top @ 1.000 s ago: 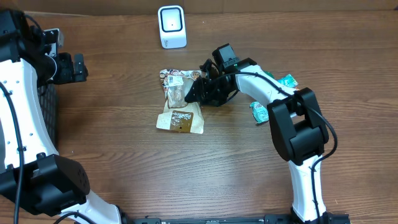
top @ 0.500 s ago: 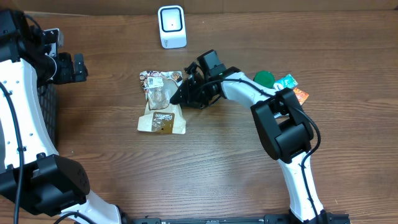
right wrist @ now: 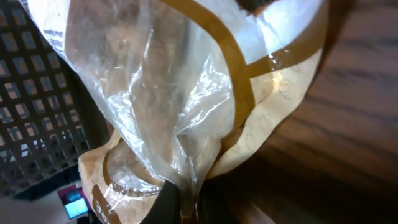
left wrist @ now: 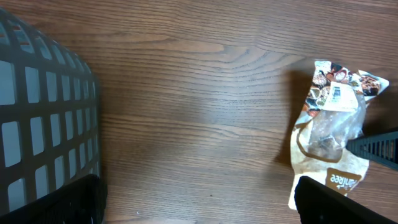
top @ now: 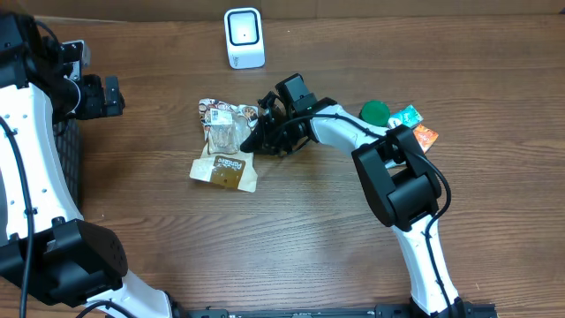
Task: Scan the item barcode
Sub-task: 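Lift the Pantree bag and carry it toward the white scanner, then hold the Pantree bag in front of the white scanner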
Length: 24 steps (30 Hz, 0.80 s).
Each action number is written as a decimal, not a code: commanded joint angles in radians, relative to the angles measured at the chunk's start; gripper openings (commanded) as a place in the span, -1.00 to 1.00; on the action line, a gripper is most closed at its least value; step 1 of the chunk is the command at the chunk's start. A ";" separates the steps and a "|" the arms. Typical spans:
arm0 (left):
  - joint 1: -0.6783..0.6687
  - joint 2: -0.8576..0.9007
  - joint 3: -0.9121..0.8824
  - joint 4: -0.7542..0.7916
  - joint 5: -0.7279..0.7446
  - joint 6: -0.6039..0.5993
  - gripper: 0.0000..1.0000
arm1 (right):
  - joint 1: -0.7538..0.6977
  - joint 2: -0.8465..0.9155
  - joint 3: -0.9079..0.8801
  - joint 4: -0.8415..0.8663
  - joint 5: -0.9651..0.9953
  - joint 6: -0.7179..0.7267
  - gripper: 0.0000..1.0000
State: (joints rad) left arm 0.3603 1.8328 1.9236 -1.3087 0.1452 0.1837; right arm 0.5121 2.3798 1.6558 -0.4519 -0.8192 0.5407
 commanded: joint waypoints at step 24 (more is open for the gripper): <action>-0.001 -0.002 0.001 0.001 0.001 0.012 0.99 | -0.043 -0.711 0.002 -0.317 0.375 -0.259 -0.92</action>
State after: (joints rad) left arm 0.3603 1.8328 1.9236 -1.3087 0.1452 0.1837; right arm 0.4664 1.7039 1.6497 -0.7647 -0.5060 0.3027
